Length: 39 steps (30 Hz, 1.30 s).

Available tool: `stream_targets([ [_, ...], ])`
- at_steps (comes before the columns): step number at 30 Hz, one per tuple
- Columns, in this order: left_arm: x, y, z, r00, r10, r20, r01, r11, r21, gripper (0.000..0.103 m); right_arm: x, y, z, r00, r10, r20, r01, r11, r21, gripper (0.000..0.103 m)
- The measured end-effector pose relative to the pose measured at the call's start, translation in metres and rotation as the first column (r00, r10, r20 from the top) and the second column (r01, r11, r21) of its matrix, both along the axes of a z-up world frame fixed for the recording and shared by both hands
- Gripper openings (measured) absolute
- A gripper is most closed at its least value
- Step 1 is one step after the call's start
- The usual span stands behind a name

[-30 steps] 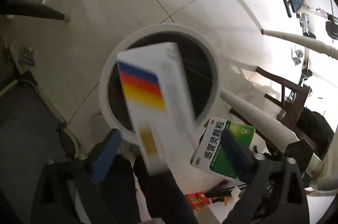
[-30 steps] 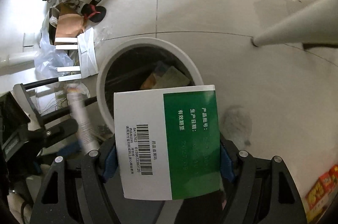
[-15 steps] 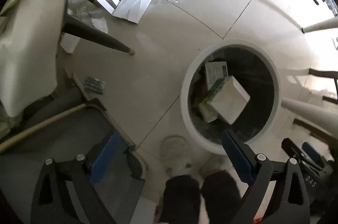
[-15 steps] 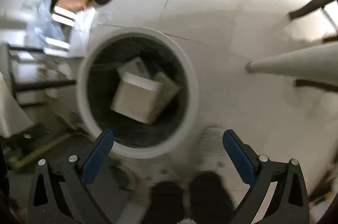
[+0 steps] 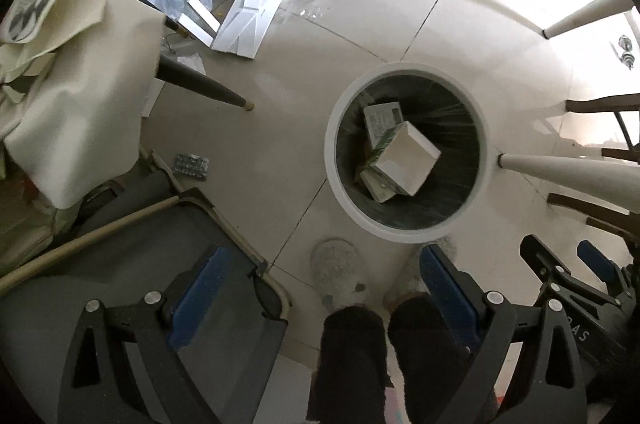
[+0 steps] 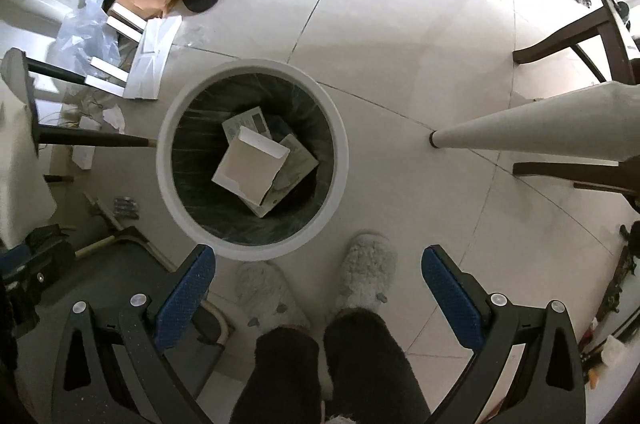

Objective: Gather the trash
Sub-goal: 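Raise both tools from the bin back toward the table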

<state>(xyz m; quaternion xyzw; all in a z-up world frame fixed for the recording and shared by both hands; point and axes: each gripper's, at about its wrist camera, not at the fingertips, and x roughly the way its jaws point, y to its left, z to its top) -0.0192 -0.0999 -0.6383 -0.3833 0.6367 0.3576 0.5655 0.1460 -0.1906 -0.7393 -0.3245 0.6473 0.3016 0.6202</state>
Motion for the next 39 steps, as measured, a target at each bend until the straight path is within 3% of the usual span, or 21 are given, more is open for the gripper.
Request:
stream_targets([
  [8,-0.008,-0.011,0.068,1.0,0.009,0.024,-0.009,1.0,0.01,0.098,-0.004,-0.01,0.073,1.0,0.006,-0.009,-0.006,1.0,0.019,0.103],
  [19,-0.031,-0.032,0.199,0.998,-0.011,0.069,0.008,0.999,0.048,0.098,-0.021,-0.026,0.221,0.999,0.002,-0.033,0.0,0.999,0.054,0.103],
  [27,-0.042,-0.033,0.291,0.997,-0.07,0.035,0.063,0.981,0.184,0.098,-0.026,-0.028,0.332,0.999,-0.028,-0.047,0.034,0.99,0.134,0.103],
  [34,-0.004,0.002,0.351,0.994,-0.035,0.101,0.004,0.955,0.296,0.098,0.027,0.004,0.407,0.988,-0.143,-0.055,0.152,0.961,0.232,0.103],
  [39,0.054,0.046,0.382,0.986,0.011,0.165,-0.068,0.936,0.345,0.098,0.102,0.058,0.437,0.997,-0.079,-0.007,0.079,0.972,0.221,0.103],
])
